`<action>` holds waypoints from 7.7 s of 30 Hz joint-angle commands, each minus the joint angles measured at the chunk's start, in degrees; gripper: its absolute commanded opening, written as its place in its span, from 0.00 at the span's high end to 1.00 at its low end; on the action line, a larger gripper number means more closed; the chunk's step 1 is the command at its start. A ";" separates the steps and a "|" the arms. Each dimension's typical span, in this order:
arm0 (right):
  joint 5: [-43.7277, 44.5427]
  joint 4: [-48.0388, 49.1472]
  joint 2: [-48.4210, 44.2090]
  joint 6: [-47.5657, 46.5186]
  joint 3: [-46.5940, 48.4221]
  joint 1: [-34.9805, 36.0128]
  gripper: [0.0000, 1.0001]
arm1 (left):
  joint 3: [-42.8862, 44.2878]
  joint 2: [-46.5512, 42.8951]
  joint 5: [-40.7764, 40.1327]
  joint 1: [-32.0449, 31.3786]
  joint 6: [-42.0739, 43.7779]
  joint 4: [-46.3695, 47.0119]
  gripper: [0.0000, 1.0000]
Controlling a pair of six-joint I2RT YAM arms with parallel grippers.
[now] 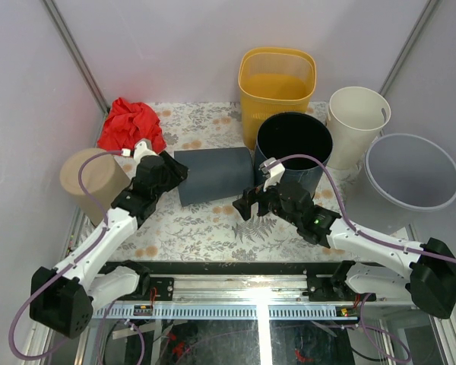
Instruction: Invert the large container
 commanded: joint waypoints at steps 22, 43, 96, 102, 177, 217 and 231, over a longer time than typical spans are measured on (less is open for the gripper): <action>9.80 4.25 -1.65 0.70 0.05 -0.47 0.01 | -10.94 -22.08 5.49 -1.60 -3.44 -9.75 0.54; 10.58 5.04 0.82 0.54 0.11 -0.53 0.01 | -16.25 -13.87 4.18 -3.13 -5.51 10.71 0.52; 6.27 5.94 3.78 -1.42 3.45 0.11 0.01 | -5.81 14.18 3.08 10.00 -4.03 42.59 0.43; 7.30 5.51 2.64 -1.67 3.19 0.17 0.01 | -5.36 19.75 10.36 12.22 -5.87 51.42 0.43; 4.45 4.79 3.84 -0.60 3.05 -0.14 0.00 | -27.68 -35.09 47.02 14.91 -8.18 21.61 1.00; 5.82 4.85 -0.98 6.16 -3.45 -0.84 0.01 | -17.94 -31.95 61.92 14.84 1.23 -4.47 0.94; -9.09 12.46 -1.60 8.02 -5.99 -0.81 0.01 | -14.21 -32.98 44.96 14.84 1.31 -14.14 0.72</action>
